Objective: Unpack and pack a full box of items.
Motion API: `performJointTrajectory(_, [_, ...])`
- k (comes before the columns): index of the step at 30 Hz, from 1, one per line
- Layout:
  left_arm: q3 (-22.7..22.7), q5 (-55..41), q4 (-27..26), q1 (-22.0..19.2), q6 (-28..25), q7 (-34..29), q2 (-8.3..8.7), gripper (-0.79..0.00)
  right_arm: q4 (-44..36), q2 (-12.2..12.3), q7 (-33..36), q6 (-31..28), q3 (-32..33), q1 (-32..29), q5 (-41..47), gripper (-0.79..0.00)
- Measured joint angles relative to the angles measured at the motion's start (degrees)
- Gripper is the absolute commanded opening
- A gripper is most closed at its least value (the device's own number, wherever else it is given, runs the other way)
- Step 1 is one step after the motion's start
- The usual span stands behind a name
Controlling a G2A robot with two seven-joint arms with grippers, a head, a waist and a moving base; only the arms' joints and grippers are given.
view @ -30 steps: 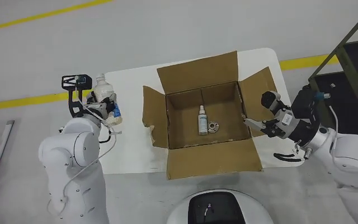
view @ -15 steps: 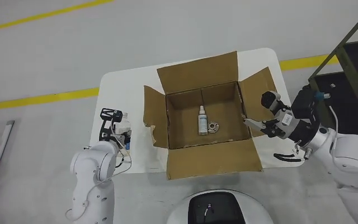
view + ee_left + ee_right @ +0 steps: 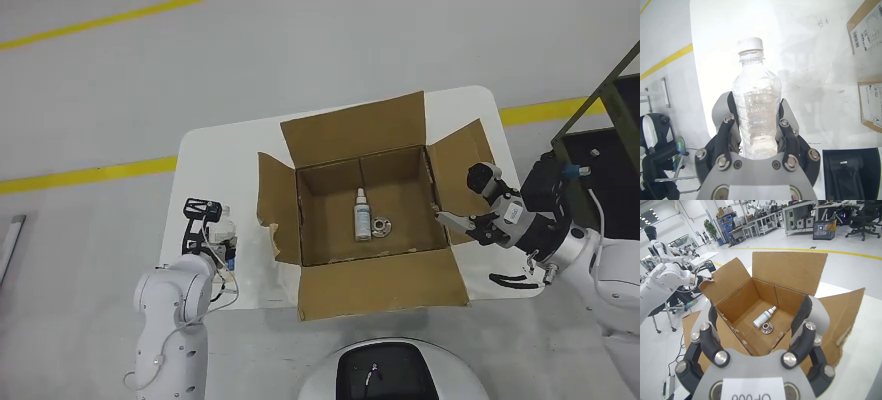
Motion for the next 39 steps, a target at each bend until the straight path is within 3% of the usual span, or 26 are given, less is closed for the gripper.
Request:
performJointTrajectory(9, [0.3,-0.1,8.5,-4.0,2.8,-1.6,0.19,-0.785,0.0,0.0,0.0,0.0,0.0,0.0,0.0,0.000])
performJointTrajectory(22, [4.7,1.2,12.2,-4.2,4.8,-1.5,0.06,-0.785,0.0,0.0,0.0,0.0,0.0,0.0,0.0,0.000])
performJointTrajectory(23, [4.9,1.2,12.3,-4.4,5.0,-1.6,0.05,-0.637,0.0,0.0,0.0,0.0,0.0,0.0,0.0,0.000])
performJointTrajectory(24, [5.1,1.2,12.5,-4.5,5.3,-1.8,0.04,-0.092,0.0,0.0,0.0,0.0,0.0,0.0,0.0,0.000])
performJointTrajectory(25, [5.2,1.2,12.6,-4.7,5.5,-2.2,0.04,0.000,0.0,0.0,0.0,0.0,0.0,0.0,0.0,0.000])
performJointTrajectory(33, [5.1,0.0,13.6,-5.7,5.8,-3.9,0.16,0.000,0.0,0.0,0.0,0.0,0.0,0.0,0.0,0.000])
performJointTrajectory(39, [4.5,-0.7,11.5,-5.5,6.1,-3.3,0.35,0.000,-0.7,0.0,0.0,0.5,-0.3,0.1,-0.6,0.000])
